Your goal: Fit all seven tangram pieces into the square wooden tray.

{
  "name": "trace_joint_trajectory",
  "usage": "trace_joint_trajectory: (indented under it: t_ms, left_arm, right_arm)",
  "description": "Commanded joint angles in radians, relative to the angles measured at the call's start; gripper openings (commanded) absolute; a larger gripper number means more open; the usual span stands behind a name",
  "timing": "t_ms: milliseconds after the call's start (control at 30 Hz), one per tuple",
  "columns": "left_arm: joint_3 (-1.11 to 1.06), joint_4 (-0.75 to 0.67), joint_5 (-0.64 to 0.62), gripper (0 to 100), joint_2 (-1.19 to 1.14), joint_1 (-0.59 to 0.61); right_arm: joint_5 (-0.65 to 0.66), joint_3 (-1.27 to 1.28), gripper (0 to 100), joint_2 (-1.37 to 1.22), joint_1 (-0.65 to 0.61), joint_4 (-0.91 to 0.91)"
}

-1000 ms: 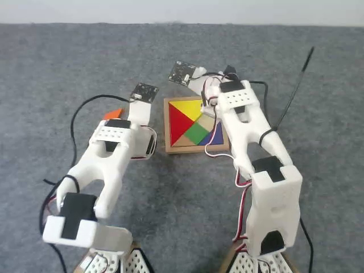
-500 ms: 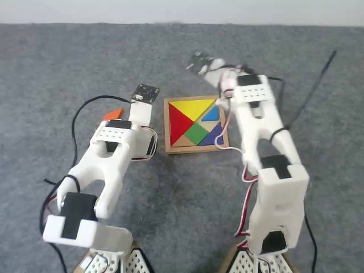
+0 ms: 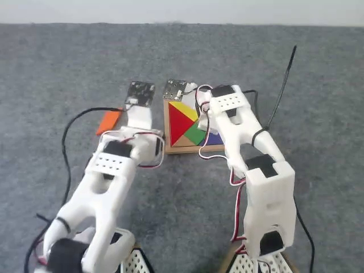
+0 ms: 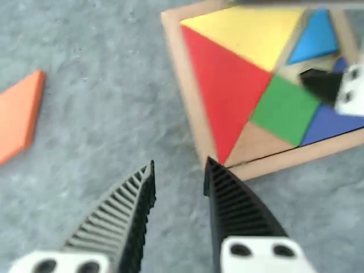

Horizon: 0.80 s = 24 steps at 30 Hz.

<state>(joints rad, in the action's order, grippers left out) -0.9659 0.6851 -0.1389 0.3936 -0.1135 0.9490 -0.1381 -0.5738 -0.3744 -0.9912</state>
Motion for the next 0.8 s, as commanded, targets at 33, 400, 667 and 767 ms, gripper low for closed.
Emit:
trace_joint_trajectory:
  t_ms: [33,400,667,767]
  left_arm:
    - [0.209,0.075,-0.103,16,-0.298,-0.106]
    - [0.532,0.293,-0.195,16,-0.588,-0.109]
    - [0.484,0.239,-0.226,14,-0.537,-0.086]
    - [0.585,0.348,-0.227,14,-0.634,-0.086]
  right_arm:
    - [0.005,-0.014,39.9,-0.015,0.033,0.108]
    - [0.008,-0.009,39.9,-0.021,0.076,0.176]
    - [0.009,-0.018,39.9,-0.058,0.079,0.183]
    - [0.008,-0.023,39.9,-0.079,0.079,0.206]
